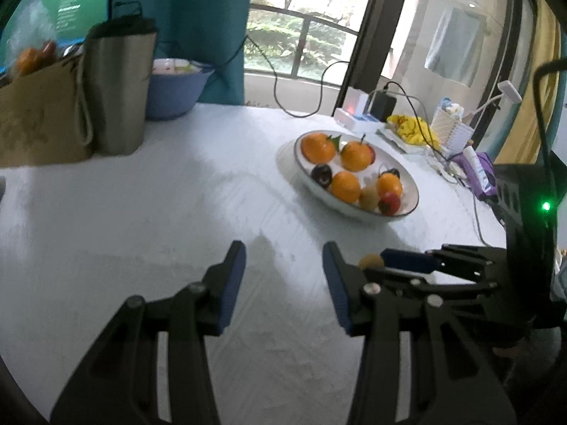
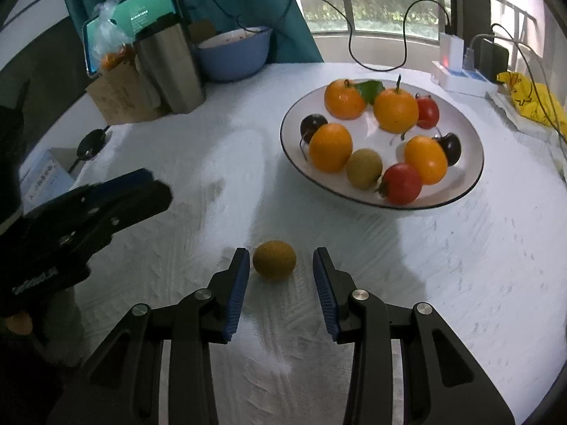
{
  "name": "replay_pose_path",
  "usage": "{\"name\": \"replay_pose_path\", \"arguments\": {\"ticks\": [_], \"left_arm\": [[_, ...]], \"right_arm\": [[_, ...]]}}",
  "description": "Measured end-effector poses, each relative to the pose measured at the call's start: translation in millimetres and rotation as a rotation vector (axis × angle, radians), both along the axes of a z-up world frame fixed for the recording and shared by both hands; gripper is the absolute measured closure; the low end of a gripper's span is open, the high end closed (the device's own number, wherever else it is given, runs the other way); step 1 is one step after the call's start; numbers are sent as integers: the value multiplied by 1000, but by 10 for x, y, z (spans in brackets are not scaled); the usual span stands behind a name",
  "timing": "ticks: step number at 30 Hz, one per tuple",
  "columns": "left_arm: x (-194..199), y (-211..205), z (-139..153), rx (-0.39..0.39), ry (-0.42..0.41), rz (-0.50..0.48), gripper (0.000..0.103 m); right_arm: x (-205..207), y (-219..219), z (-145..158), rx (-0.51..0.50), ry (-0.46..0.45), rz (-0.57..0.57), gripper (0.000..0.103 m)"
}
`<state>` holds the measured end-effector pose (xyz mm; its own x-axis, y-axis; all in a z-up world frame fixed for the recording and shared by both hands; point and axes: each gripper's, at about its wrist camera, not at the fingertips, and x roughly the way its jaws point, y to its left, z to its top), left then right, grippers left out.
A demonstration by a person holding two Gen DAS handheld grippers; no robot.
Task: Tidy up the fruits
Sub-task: 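Move the right tool to the small kiwi on the table and grasp it, then carry the kiwi onto the plate and open the right tool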
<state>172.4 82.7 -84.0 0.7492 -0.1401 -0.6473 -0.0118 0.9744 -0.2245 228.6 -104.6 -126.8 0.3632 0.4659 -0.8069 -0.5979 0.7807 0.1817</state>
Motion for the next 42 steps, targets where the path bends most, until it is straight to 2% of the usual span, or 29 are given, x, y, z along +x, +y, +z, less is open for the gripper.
{"name": "replay_pose_path", "arguments": {"ticks": [4,7,11,20,23,24,33,42], "left_arm": [[-25,19,-81,-2,39,0,56],[-26,16,-95,-2,44,-2,56],[22,-1,-72,2,44,-3,56],[247,-99,31,23,31,-26,54],[355,-123,49,24,31,-28,33],[389,-126,56,22,31,-30,31],[773,-156,76,33,39,-47,30],[1044,-152,2,28,65,-68,30]], "right_arm": [[-13,74,-35,-13,-12,4,63],[-17,90,-41,-22,-27,0,75],[-18,58,-22,-13,-30,-7,75],[117,-63,223,6,-84,-24,75],[218,-95,276,11,-94,-32,75],[268,-106,296,14,-98,-36,75],[679,-130,374,22,-114,-57,75],[989,-61,267,15,-103,-57,75]]}}
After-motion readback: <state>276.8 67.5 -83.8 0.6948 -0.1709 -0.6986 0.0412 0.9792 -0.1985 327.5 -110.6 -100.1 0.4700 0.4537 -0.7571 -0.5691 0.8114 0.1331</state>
